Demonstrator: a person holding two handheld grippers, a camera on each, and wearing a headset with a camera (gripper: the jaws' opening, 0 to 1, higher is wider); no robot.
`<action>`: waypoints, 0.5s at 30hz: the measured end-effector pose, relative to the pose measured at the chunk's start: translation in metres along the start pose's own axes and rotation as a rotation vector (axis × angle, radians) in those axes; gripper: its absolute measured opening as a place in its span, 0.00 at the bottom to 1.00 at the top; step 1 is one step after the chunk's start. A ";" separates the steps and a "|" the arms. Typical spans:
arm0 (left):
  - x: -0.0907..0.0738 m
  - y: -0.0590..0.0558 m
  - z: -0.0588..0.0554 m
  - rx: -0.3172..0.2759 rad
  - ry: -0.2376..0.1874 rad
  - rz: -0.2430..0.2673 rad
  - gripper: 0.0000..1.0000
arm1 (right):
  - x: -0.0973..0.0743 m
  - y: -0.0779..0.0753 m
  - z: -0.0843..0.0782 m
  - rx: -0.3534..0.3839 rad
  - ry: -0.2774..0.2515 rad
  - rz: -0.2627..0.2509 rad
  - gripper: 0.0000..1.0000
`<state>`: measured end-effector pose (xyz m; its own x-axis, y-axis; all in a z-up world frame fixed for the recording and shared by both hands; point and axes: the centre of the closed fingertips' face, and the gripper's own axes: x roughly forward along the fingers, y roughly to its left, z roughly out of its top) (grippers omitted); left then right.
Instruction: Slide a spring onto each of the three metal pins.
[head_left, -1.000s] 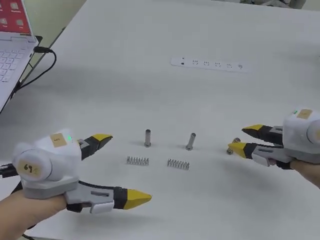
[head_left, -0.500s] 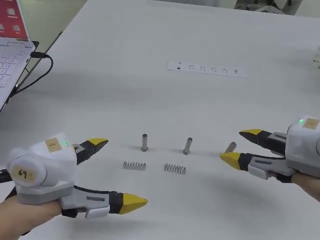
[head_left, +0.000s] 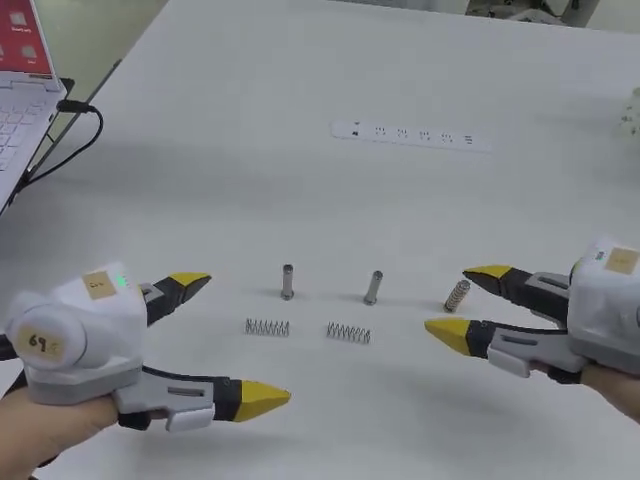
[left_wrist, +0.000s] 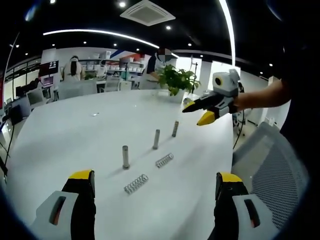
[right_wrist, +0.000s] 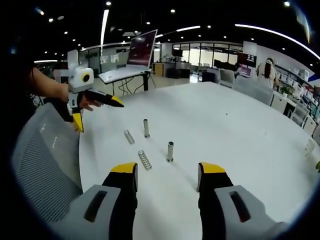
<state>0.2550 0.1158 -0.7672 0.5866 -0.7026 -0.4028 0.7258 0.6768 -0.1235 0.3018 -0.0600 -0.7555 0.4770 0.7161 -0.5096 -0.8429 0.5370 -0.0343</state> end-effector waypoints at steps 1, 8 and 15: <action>0.000 0.000 0.000 -0.003 0.000 -0.002 0.98 | 0.000 0.001 -0.002 0.001 0.006 0.002 0.48; -0.001 -0.001 -0.001 -0.003 -0.002 0.000 0.98 | 0.005 0.014 -0.011 0.012 0.025 0.041 0.42; 0.000 -0.001 -0.002 -0.001 0.004 0.002 0.98 | 0.017 0.025 -0.017 -0.016 0.058 0.087 0.40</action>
<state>0.2537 0.1157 -0.7689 0.5869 -0.7001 -0.4067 0.7239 0.6787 -0.1239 0.2848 -0.0415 -0.7797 0.3865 0.7324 -0.5605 -0.8846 0.4664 -0.0006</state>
